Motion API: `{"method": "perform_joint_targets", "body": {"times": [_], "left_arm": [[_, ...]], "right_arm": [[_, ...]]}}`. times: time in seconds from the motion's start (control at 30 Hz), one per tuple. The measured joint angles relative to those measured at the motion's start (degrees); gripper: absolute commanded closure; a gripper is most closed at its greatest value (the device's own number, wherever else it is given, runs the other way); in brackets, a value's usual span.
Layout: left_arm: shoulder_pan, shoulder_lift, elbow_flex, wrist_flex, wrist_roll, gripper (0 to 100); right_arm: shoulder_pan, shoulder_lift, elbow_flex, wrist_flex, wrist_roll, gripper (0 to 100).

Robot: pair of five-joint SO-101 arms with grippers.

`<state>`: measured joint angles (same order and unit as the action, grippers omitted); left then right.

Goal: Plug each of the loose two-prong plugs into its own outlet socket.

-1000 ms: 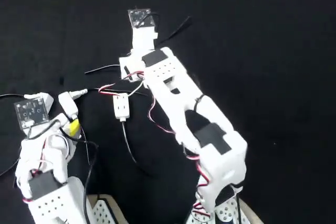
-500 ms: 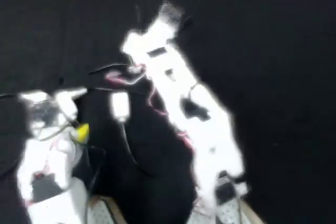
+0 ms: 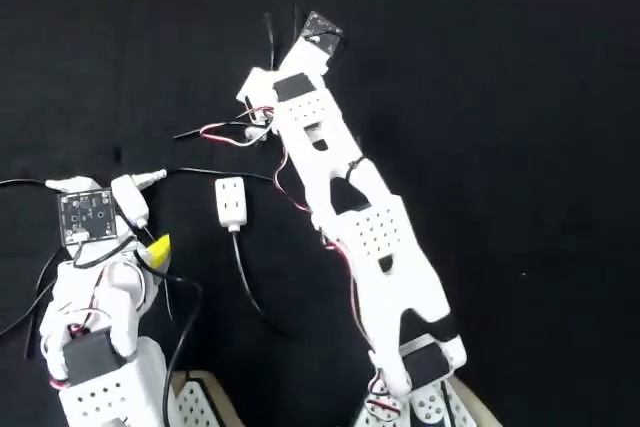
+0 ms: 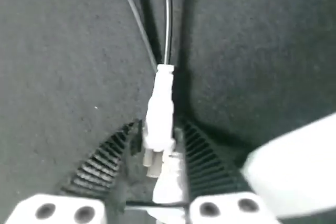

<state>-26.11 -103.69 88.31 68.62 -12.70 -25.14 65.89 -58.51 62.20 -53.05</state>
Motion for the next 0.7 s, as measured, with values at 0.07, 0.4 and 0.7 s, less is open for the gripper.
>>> {"method": "perform_joint_targets", "body": {"times": [0.07,0.4,0.7], "left_arm": [[0.1,0.0,0.0,0.0,0.0,67],[0.1,0.0,0.0,0.0,0.0,67],[0.1,0.0,0.0,0.0,0.0,67]], "right_arm": [[-0.1,1.8,-4.7,4.5,0.0,98.7],[-0.1,6.7,-29.6,27.8,1.3,98.7],[-0.3,4.5,-33.7,36.9,21.5,98.7]]}}
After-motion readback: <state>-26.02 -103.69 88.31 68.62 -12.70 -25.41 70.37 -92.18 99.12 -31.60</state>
